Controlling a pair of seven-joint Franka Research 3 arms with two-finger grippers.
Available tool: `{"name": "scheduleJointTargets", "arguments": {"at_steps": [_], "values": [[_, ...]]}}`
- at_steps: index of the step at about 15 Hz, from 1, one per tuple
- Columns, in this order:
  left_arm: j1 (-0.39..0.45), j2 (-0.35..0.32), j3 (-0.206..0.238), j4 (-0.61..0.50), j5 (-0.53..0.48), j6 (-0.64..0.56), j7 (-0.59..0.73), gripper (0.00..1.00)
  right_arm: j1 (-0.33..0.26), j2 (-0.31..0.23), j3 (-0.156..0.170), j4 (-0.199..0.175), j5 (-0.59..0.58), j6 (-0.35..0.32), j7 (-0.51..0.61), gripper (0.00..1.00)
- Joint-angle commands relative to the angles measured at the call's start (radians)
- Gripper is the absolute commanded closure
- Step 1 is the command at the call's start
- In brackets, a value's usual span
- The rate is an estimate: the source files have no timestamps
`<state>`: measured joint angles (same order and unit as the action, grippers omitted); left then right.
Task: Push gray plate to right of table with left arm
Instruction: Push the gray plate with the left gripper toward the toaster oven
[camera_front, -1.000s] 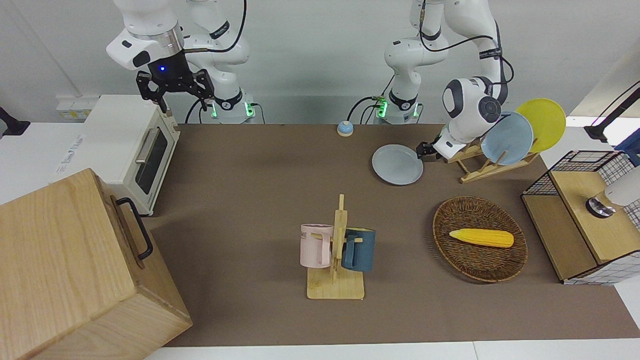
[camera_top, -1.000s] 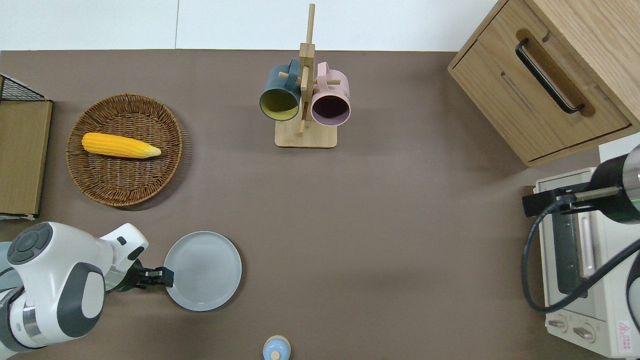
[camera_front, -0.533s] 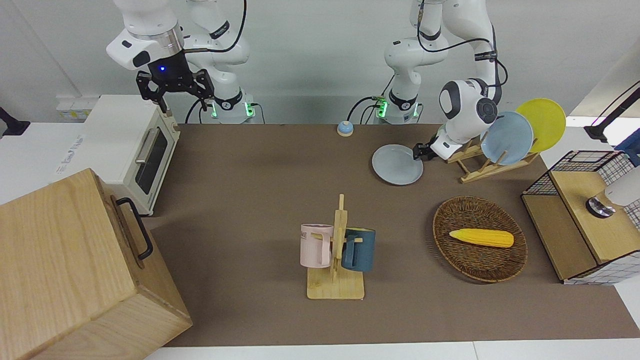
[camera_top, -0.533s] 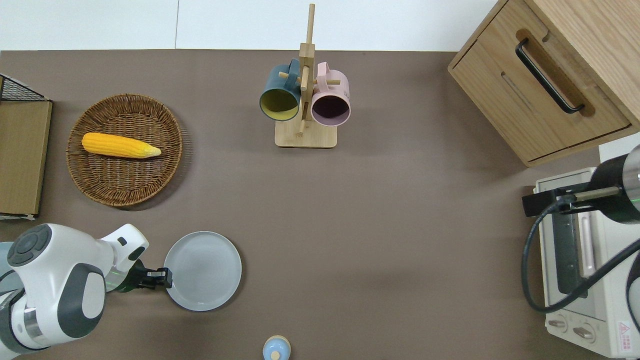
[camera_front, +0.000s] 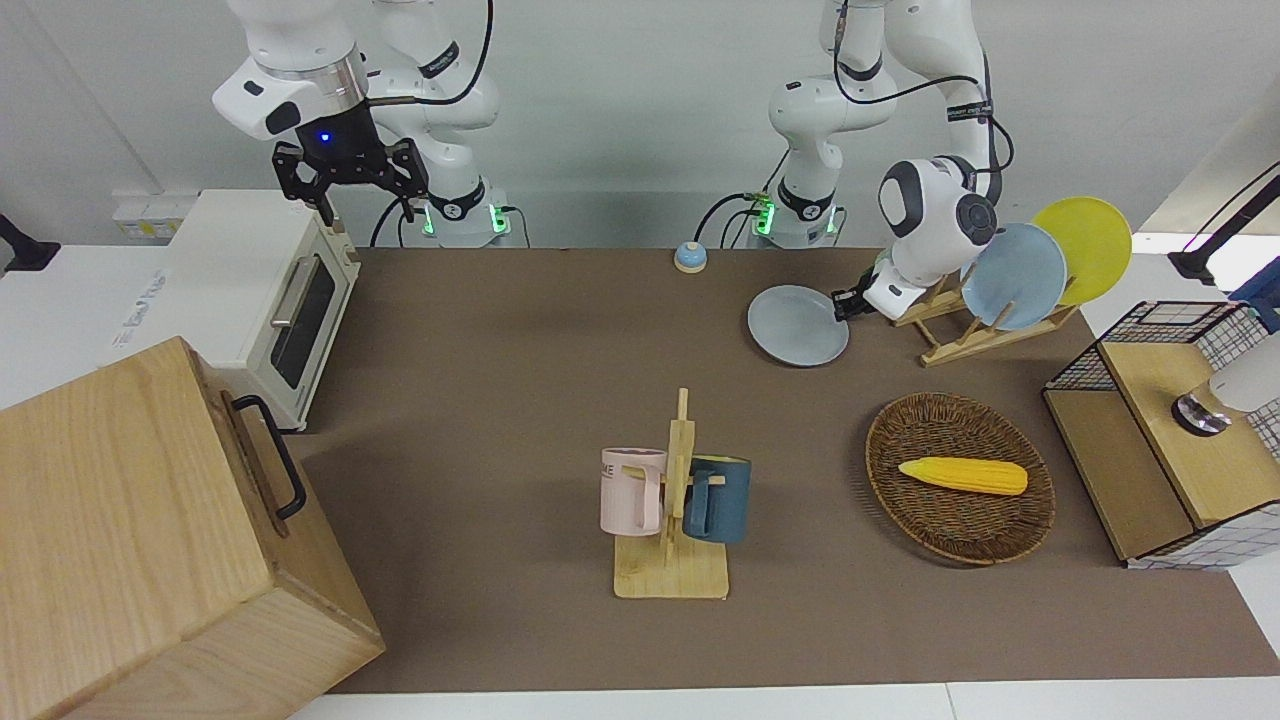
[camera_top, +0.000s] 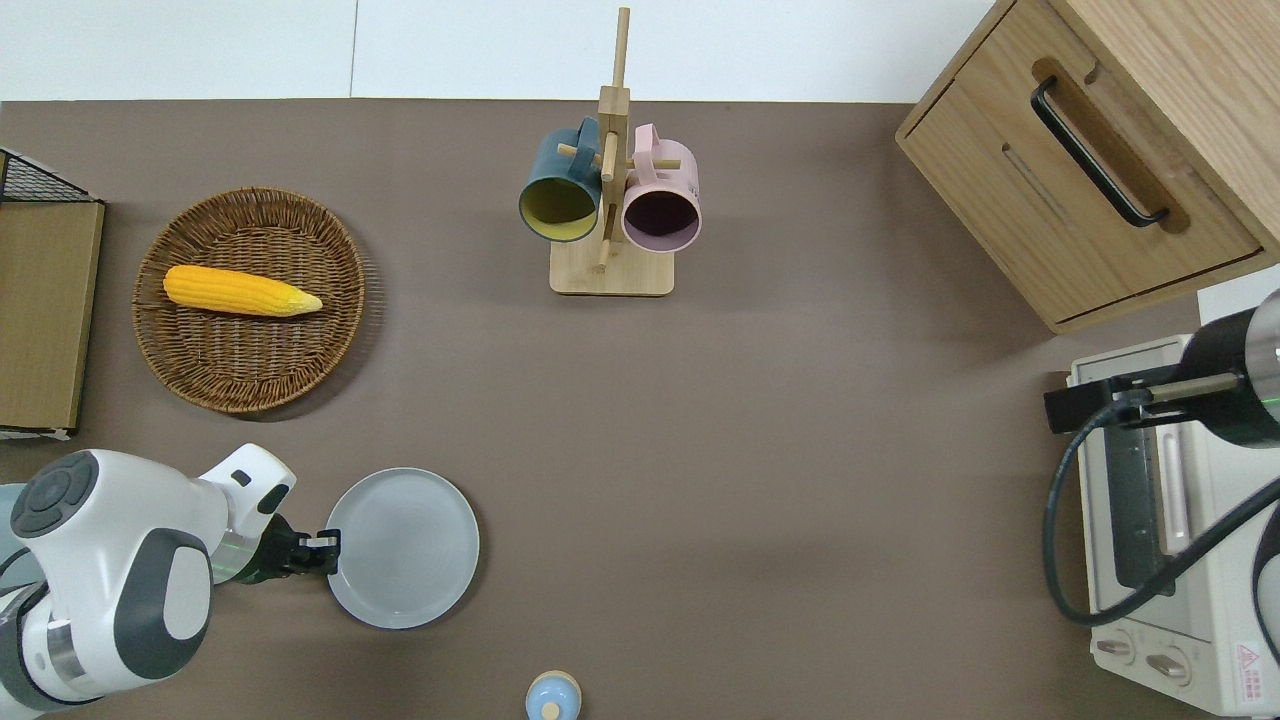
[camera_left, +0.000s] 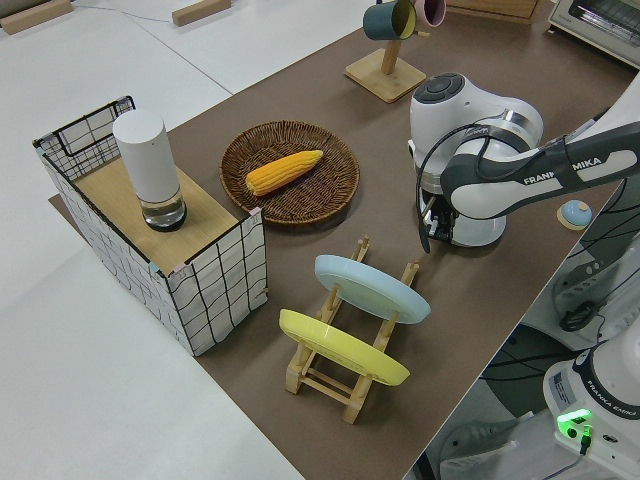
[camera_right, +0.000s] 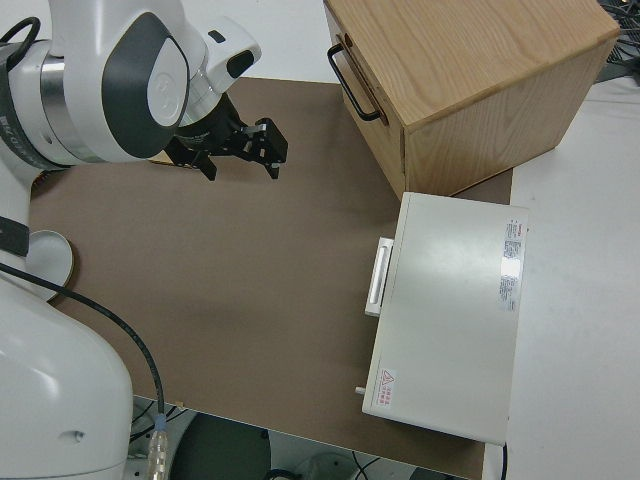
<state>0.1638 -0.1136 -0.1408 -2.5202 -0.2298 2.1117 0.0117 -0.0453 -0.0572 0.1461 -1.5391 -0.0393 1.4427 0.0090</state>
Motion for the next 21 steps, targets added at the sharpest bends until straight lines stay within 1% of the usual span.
{"name": "scheduleJointTargets", "arguments": {"at_steps": [1, 6, 7, 12, 13, 14, 17, 19, 21], "values": [[-0.001, -0.015, -0.011, -0.034, -0.023, 0.045, -0.035, 1.00, -0.007, -0.007, 0.003, -0.004, 0.002, -0.007, -0.015, 0.005], [-0.004, -0.014, -0.014, -0.034, -0.023, 0.054, -0.039, 1.00, -0.007, -0.007, 0.003, -0.004, 0.001, -0.007, -0.015, 0.005], [-0.004, -0.014, -0.022, -0.034, -0.023, 0.054, -0.051, 1.00, -0.007, -0.007, 0.001, -0.004, 0.002, -0.007, -0.015, 0.005], [-0.010, -0.009, -0.092, -0.034, -0.025, 0.074, -0.114, 1.00, -0.007, -0.007, 0.003, -0.004, 0.001, -0.007, -0.015, 0.005], [-0.018, -0.008, -0.098, -0.034, -0.026, 0.077, -0.125, 1.00, -0.007, -0.007, 0.003, -0.004, 0.001, -0.007, -0.015, 0.005], [-0.024, -0.006, -0.101, -0.031, -0.035, 0.086, -0.134, 1.00, -0.007, -0.007, 0.003, -0.004, 0.001, -0.007, -0.015, 0.005], [-0.030, 0.005, -0.144, -0.034, -0.083, 0.105, -0.162, 1.00, -0.007, -0.007, 0.003, -0.004, 0.001, -0.007, -0.015, 0.005], [-0.052, 0.011, -0.180, -0.034, -0.097, 0.131, -0.222, 1.00, -0.007, -0.007, 0.003, -0.004, 0.001, -0.007, -0.015, 0.005], [-0.070, 0.017, -0.226, -0.029, -0.118, 0.154, -0.292, 1.00, -0.007, -0.007, 0.003, -0.004, 0.001, -0.007, -0.015, 0.005]]}}
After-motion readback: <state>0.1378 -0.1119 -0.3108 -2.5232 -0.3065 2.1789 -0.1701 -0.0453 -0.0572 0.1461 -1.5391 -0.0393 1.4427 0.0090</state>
